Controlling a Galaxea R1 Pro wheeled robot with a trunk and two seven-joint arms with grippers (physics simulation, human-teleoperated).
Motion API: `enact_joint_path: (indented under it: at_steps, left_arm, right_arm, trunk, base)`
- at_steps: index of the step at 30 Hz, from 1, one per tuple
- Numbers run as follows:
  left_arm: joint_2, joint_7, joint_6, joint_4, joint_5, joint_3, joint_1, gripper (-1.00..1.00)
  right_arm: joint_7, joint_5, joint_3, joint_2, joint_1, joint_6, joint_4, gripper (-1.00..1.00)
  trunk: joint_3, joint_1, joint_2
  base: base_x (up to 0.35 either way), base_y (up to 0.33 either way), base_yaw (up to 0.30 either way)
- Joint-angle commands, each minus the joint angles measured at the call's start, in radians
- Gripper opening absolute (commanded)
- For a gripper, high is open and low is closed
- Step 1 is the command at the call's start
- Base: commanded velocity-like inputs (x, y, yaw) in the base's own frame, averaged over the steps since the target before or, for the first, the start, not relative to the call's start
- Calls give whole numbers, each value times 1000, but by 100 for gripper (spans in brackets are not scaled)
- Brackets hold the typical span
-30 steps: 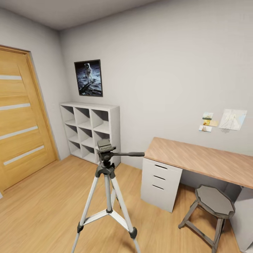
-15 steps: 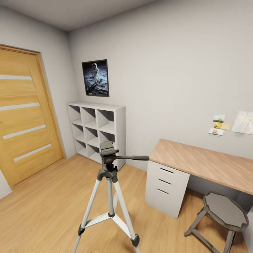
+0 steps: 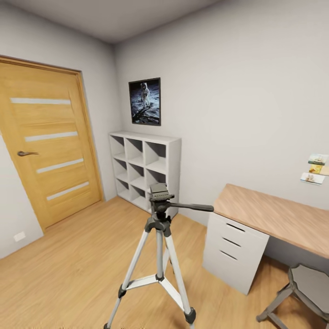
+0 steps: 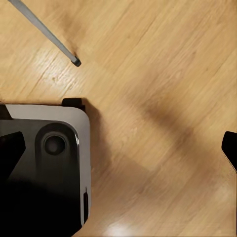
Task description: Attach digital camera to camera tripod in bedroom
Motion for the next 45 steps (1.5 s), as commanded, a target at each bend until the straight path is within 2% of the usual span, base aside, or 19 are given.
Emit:
enact_joint_path:
  at_steps: [1, 8, 21, 45]
  left_arm:
    - [0, 4, -1, 0, 5, -9, 0, -100]
    - [-1, 4, -1, 0, 4, -10, 0, -100]
    - [-4, 4, -1, 0, -8, -11, 0, -100]
    - [0, 4, -1, 0, 4, -9, 0, -100]
  right_arm:
    - [2, 10, -9, -1, -1, -5, 3, 100]
    - [2, 10, -9, -1, -1, -8, 3, 100]
    - [2, 10, -9, -5, -1, -8, 3, 100]
    - [3, 12, -8, -6, -1, -11, 2, 100]
  trunk:
    - [0, 0, -1]
    - [0, 0, -1]
    - [0, 0, -1]
    - [0, 0, -1]
  base:
    - [0, -11, 266]
    - [0, -202, 189]
    - [0, -251, 15]
    - [0, -15, 0]
